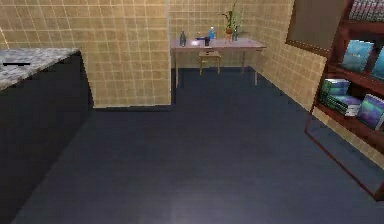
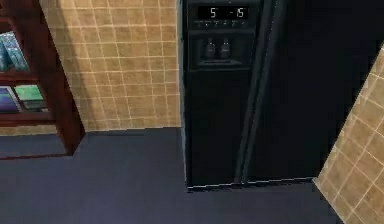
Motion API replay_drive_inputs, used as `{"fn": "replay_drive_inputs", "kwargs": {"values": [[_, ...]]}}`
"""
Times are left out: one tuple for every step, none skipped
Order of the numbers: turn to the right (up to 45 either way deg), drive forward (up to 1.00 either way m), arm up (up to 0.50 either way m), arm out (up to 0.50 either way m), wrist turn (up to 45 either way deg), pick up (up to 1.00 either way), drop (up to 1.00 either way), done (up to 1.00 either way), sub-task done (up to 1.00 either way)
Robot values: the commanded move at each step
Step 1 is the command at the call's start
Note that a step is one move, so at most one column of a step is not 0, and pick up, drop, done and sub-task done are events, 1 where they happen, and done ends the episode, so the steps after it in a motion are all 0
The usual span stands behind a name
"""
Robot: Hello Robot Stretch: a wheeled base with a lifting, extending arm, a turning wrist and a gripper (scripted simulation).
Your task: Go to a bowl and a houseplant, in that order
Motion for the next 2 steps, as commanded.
{"fn": "replay_drive_inputs", "kwargs": {"values": [[3.0, 0.00, 0.00, 0.00, 0.0, 0.00, 0.00, 0.00, 0.00], [0.0, 1.00, 0.00, 0.00, 0.0, 0.00, 0.00, 0.00, 0.00]]}}
